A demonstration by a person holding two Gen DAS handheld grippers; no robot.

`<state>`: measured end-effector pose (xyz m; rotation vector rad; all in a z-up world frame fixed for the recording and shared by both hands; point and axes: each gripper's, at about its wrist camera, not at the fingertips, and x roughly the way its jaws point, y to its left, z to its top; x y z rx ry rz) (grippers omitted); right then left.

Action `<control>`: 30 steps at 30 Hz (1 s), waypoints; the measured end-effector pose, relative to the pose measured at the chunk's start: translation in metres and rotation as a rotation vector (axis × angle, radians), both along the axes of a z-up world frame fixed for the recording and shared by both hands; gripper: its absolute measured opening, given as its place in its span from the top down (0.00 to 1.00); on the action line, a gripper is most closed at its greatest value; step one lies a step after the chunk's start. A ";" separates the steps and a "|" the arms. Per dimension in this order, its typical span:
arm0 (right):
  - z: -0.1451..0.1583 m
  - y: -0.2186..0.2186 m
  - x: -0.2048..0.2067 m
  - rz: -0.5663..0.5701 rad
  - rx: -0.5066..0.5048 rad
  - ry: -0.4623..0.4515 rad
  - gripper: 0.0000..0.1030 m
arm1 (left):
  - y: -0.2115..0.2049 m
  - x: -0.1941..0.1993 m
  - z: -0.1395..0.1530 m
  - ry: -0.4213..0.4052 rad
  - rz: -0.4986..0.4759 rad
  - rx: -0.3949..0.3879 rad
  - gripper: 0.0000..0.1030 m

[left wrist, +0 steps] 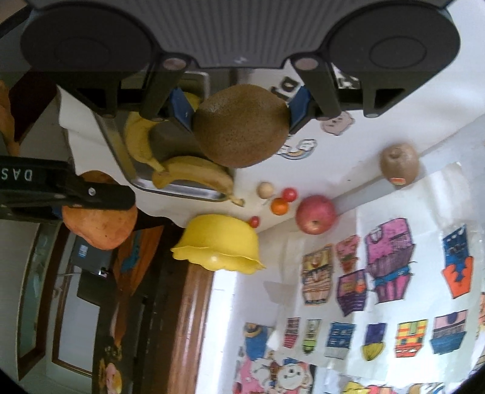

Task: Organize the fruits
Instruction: 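Carry the kiwi over the steel tray with the left tool while the right tool carries the apple there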

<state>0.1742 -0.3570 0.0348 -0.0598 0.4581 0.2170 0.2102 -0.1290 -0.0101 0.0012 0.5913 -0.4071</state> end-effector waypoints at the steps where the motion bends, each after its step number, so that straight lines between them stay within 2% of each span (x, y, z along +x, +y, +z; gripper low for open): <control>1: -0.002 -0.005 -0.003 -0.009 0.002 0.004 0.38 | -0.005 -0.001 0.000 0.002 -0.007 -0.003 0.32; 10: -0.030 -0.026 -0.028 -0.039 -0.003 0.040 0.38 | -0.037 0.004 -0.006 0.028 -0.037 -0.008 0.32; 19: -0.059 -0.014 -0.036 -0.006 -0.011 0.072 0.38 | -0.056 0.026 -0.008 0.019 -0.019 0.015 0.32; 30: -0.072 -0.003 -0.030 0.020 -0.023 0.085 0.38 | -0.066 0.044 -0.021 0.050 -0.014 0.031 0.32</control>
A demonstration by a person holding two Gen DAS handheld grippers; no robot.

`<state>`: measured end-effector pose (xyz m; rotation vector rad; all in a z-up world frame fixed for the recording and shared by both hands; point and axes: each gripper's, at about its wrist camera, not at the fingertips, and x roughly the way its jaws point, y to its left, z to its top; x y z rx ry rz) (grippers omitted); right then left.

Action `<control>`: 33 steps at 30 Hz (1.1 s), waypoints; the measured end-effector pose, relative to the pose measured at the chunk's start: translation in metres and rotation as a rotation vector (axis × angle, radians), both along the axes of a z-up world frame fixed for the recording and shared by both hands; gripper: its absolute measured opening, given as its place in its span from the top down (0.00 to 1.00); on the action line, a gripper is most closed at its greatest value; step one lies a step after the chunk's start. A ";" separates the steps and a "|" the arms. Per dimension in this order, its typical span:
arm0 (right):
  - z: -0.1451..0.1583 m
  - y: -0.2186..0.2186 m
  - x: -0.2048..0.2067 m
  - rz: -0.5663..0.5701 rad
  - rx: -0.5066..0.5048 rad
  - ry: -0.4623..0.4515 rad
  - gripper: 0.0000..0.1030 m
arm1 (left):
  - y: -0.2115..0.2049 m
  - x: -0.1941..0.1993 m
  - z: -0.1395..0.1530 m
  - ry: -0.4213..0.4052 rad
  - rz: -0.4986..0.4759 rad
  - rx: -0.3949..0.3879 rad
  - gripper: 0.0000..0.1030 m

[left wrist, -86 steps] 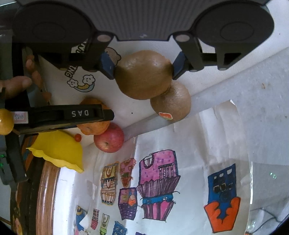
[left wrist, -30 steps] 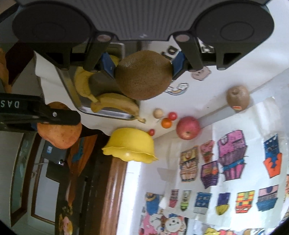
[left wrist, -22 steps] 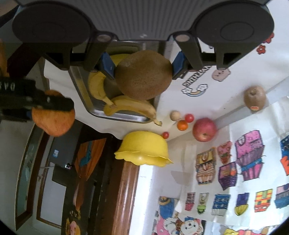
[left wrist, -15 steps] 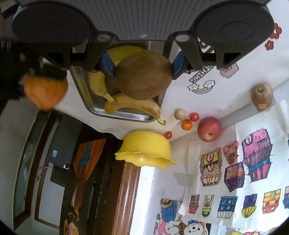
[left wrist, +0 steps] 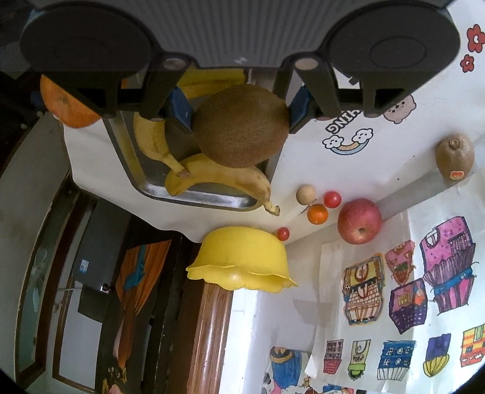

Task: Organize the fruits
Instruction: 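Carry the kiwi over the steel tray with the left tool while the right tool carries the apple there, then lower and release the kiwi into the tray with the left tool while the right tool releases the apple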

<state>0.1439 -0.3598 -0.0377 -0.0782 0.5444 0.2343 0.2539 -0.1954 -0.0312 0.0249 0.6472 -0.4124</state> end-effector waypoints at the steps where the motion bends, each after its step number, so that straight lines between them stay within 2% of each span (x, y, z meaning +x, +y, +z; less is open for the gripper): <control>1: 0.000 0.001 0.000 -0.002 0.000 0.002 0.38 | 0.000 0.002 -0.001 0.001 0.001 -0.001 0.32; 23: -0.015 0.005 0.013 -0.038 0.000 0.041 0.37 | -0.006 0.019 -0.020 0.052 -0.007 0.005 0.32; 26: -0.016 0.007 0.011 -0.032 -0.018 0.008 0.37 | -0.008 0.018 -0.021 0.044 -0.011 0.023 0.31; 28: -0.015 0.007 0.010 -0.029 -0.017 -0.002 0.35 | -0.009 0.018 -0.021 0.042 -0.015 0.026 0.30; 29: -0.014 0.007 0.010 -0.030 -0.013 -0.001 0.29 | -0.008 0.017 -0.021 0.040 -0.018 0.023 0.28; 33: -0.013 0.006 0.006 -0.032 0.001 -0.010 0.19 | -0.007 0.014 -0.019 0.029 -0.014 0.026 0.17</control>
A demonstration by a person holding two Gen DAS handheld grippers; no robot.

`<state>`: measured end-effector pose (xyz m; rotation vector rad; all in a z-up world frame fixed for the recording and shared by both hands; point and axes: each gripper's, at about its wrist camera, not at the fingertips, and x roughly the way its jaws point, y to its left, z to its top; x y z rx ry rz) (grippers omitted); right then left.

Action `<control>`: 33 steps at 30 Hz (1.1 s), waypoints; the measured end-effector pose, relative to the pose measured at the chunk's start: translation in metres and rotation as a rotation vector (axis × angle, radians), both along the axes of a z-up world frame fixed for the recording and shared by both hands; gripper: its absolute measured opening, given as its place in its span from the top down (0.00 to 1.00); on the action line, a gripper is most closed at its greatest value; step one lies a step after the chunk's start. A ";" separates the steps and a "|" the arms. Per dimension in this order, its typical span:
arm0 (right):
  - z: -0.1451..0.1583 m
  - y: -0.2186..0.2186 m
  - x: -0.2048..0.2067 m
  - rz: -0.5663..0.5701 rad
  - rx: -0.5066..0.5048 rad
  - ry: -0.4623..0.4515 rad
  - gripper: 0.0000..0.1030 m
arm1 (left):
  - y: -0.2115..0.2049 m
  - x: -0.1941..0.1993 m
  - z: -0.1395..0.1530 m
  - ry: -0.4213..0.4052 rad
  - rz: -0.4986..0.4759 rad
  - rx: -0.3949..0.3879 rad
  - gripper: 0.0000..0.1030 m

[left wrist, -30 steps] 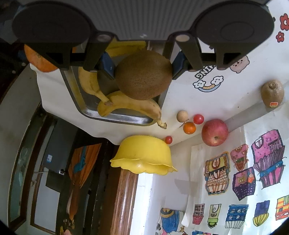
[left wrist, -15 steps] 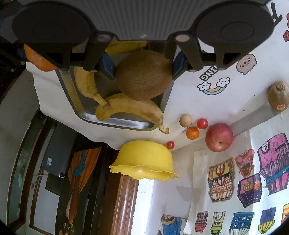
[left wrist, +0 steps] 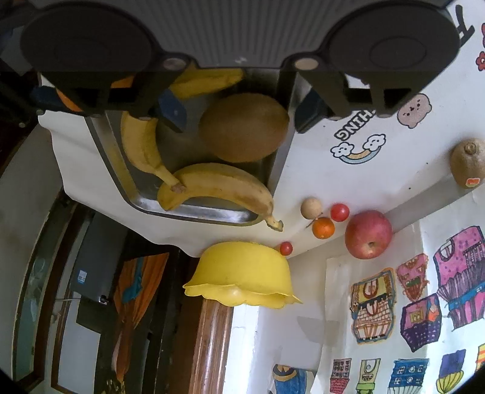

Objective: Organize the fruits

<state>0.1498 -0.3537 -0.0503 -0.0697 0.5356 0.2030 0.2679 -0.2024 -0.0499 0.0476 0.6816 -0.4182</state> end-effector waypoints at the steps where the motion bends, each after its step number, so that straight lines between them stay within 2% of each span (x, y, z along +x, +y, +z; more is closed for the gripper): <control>1: 0.001 -0.001 -0.001 -0.001 0.005 -0.002 0.18 | 0.001 -0.001 0.001 -0.002 0.001 -0.002 0.16; 6: 0.005 -0.001 -0.010 -0.016 0.027 -0.023 0.07 | 0.006 -0.009 0.009 -0.028 0.012 -0.010 0.05; 11: 0.015 -0.001 -0.020 -0.040 0.058 -0.066 0.01 | 0.017 -0.021 0.022 -0.061 0.039 -0.032 0.00; 23: 0.051 0.013 -0.064 -0.117 0.138 -0.215 0.01 | 0.074 -0.063 0.056 -0.150 0.167 -0.101 0.00; 33: 0.079 0.047 -0.095 -0.082 0.164 -0.244 0.01 | 0.133 -0.095 0.066 -0.204 0.274 -0.054 0.00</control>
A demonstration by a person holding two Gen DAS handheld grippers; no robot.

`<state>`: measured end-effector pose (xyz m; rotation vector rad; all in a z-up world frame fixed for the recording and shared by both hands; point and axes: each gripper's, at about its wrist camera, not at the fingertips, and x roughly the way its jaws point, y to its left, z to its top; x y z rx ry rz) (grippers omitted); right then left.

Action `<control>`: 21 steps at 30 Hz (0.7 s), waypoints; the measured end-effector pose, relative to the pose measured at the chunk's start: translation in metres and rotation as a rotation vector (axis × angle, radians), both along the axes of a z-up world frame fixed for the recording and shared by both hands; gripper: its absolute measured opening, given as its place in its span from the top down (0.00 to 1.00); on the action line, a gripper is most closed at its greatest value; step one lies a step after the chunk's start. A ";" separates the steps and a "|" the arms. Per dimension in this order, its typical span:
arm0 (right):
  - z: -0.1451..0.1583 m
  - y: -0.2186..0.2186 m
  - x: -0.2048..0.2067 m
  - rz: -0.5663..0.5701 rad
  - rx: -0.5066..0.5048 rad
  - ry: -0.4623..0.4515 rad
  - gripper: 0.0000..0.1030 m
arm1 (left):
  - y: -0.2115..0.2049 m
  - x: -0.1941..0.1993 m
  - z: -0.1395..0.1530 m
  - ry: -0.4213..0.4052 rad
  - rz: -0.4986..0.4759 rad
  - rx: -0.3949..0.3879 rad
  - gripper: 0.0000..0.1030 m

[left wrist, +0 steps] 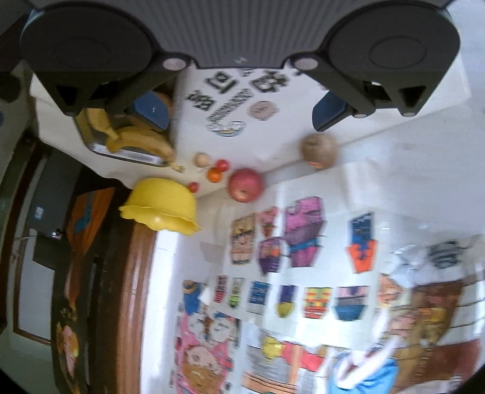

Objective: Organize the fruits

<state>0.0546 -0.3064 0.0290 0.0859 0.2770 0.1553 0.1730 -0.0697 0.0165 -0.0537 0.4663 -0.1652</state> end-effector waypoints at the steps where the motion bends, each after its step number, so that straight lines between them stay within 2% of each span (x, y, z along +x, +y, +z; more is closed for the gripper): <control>1: 0.003 0.006 -0.002 0.008 0.000 0.000 0.01 | 0.008 -0.002 0.001 -0.001 0.013 0.002 0.00; 5: 0.014 0.031 -0.003 0.054 -0.039 0.011 0.01 | 0.036 -0.011 0.006 -0.002 0.043 0.021 0.00; 8: 0.024 0.051 0.003 0.086 -0.069 0.010 0.01 | 0.055 -0.014 0.011 -0.004 0.032 0.060 0.00; 15: 0.040 0.089 0.030 0.096 -0.058 0.013 0.01 | 0.093 -0.013 0.023 -0.054 0.040 0.138 0.00; 21: 0.055 0.103 0.068 0.147 -0.015 0.086 0.01 | 0.119 -0.008 0.029 -0.087 0.080 0.153 0.00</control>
